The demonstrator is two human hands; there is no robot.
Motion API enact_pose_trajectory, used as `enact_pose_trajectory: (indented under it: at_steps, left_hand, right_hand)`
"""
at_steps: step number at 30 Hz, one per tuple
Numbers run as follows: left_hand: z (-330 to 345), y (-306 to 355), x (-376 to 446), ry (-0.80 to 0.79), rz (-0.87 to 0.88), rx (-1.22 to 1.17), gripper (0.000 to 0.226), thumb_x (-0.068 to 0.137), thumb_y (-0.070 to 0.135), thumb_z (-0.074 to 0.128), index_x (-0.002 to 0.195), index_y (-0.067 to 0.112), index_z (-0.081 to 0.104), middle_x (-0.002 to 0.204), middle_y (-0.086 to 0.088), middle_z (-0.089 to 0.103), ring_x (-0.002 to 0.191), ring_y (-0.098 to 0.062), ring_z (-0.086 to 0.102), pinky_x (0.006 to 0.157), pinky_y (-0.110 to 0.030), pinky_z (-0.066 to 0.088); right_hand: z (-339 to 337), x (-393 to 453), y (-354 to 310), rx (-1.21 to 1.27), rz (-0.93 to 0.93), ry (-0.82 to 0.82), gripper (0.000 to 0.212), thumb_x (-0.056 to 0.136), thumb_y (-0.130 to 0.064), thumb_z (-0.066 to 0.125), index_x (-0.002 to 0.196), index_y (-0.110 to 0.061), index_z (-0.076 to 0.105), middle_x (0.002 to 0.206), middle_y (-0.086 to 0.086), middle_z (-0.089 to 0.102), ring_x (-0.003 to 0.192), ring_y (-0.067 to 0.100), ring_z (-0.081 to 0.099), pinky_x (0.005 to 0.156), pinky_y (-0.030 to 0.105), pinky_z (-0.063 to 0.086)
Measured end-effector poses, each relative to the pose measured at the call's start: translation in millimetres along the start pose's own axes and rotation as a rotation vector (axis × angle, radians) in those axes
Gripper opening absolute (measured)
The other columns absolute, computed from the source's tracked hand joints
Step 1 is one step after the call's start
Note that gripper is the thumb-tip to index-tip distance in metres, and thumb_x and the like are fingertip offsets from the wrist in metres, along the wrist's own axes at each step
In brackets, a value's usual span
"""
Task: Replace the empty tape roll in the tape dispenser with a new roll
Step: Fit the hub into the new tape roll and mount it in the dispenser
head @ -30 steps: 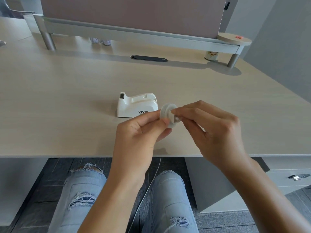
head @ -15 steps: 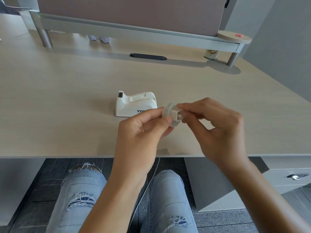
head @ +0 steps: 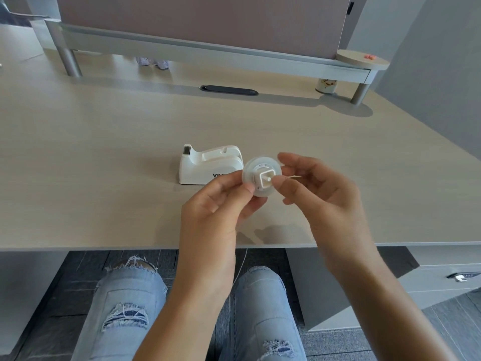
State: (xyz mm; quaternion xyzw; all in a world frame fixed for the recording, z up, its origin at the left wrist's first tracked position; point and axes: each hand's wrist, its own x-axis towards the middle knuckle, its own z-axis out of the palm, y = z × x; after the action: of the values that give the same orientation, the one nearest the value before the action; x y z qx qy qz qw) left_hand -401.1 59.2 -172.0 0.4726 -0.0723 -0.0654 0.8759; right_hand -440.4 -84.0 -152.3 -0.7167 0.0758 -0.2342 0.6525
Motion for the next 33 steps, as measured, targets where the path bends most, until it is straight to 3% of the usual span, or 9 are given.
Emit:
enact_pose_trajectory:
  at_steps: [4,10,14,21,33]
  left_hand:
    - [-4,2,1,-0.052,-0.002,0.052,0.013,0.080,0.014,0.078,0.092,0.013,0.083,0.094,-0.006,0.083,0.086,-0.016,0.073,0.089,-0.044,0.060]
    - [-7,1,2,-0.032,0.050,0.111,0.014,0.076,0.018,0.083,0.089,0.012,0.082,0.091,-0.006,0.082,0.082,-0.016,0.071,0.072,-0.033,0.056]
    - [-8,3,1,-0.020,0.064,0.124,0.015,0.076,0.017,0.081,0.088,0.009,0.081,0.087,-0.007,0.082,0.077,-0.016,0.072,0.073,-0.032,0.057]
    - [-6,5,-2,0.006,0.120,0.165,0.007,0.082,0.006,0.080,0.086,0.010,0.081,0.080,-0.005,0.082,0.069,-0.018,0.070,0.063,-0.018,0.056]
    - [-4,4,-1,0.074,0.108,0.202,0.009,0.082,0.007,0.081,0.091,0.007,0.081,0.082,-0.012,0.082,0.066,-0.019,0.071,0.067,-0.023,0.060]
  right_hand:
    - [-1,3,-6,0.097,0.071,-0.090,0.032,0.076,-0.020,0.079,0.103,-0.003,0.079,0.092,0.001,0.083,0.074,-0.001,0.071,0.066,0.008,0.050]
    - [-2,1,-5,0.112,0.067,-0.116,0.036,0.072,-0.027,0.083,0.102,-0.008,0.078,0.100,0.014,0.083,0.086,0.014,0.074,0.078,0.023,0.058]
    - [0,-1,-9,0.112,0.058,-0.101,0.038,0.071,-0.025,0.084,0.101,-0.003,0.077,0.099,0.016,0.083,0.085,0.016,0.075,0.079,0.024,0.059]
    - [3,-2,-14,0.109,0.071,-0.072,0.033,0.070,-0.022,0.084,0.098,-0.005,0.077,0.094,0.013,0.084,0.079,0.016,0.075,0.075,0.025,0.061]
    - [7,-4,-14,0.082,0.096,-0.027,0.035,0.071,-0.020,0.084,0.099,0.000,0.078,0.092,0.014,0.084,0.081,0.020,0.079,0.079,0.030,0.065]
